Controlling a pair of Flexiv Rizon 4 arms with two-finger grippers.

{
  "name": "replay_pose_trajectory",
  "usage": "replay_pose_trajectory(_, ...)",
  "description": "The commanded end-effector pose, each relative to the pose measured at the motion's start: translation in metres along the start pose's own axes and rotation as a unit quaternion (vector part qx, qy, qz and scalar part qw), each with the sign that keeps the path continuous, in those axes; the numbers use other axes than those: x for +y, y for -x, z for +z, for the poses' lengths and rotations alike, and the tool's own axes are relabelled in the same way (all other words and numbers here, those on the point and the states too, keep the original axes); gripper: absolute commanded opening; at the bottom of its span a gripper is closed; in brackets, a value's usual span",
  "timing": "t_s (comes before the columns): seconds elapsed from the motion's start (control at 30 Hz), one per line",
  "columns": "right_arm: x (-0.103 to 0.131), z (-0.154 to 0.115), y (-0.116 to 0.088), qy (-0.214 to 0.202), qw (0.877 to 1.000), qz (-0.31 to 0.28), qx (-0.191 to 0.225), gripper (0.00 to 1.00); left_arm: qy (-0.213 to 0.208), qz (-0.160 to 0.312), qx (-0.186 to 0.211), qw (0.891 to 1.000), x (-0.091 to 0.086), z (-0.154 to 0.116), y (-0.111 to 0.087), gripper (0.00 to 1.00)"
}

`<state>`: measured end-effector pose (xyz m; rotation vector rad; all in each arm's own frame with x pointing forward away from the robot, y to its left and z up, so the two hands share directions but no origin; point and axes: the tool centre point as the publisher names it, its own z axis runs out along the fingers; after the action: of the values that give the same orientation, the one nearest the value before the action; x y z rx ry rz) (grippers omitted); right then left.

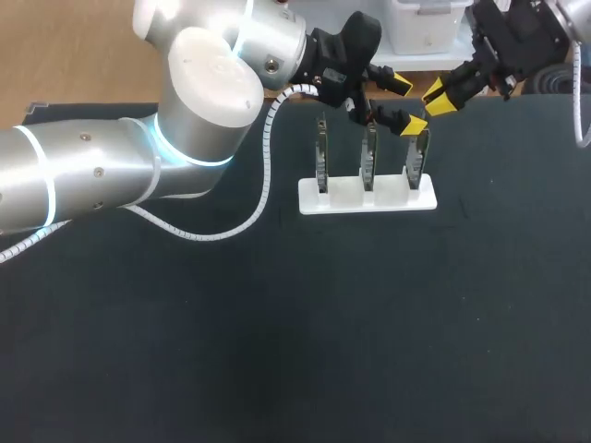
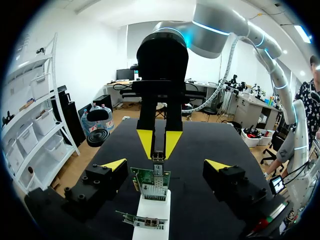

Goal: Pick up the optical module with the left hand, and insert it into the network port with the right hand.

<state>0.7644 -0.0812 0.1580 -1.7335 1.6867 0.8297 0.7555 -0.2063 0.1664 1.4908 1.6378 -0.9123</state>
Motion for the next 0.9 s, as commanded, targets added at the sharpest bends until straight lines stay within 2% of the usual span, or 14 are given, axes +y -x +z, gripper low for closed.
replay_pose_trajectory(0.03,-0.002,0.001,-0.001,0.003,1.000,0.001,0.000,0.00,0.001,-0.001,0.002,1.000,0.000,0.001,0.001,1.00)
replay_pose_trajectory(0.27,-0.002,0.000,-0.002,0.005,1.000,0.003,0.001,0.00,0.001,-0.001,0.002,1.000,0.000,0.001,0.001,1.00)
replay_pose_trajectory(0.3,-0.003,0.000,-0.002,0.005,1.000,0.003,0.001,0.15,0.001,-0.001,0.002,1.000,0.000,0.001,0.001,1.00)
replay_pose_trajectory(0.33,-0.003,0.000,-0.002,0.006,1.000,0.003,0.000,1.00,0.001,-0.001,0.002,1.000,0.000,0.001,0.001,1.00)
replay_pose_trajectory(0.7,-0.002,-0.006,-0.004,0.000,1.000,0.006,-0.005,1.00,0.001,-0.001,0.002,1.000,0.000,0.001,0.001,1.00)
replay_pose_trajectory(0.9,-0.001,-0.018,-0.007,-0.012,0.998,0.017,-0.060,1.00,0.001,-0.001,0.002,1.000,0.000,0.001,0.001,1.00)
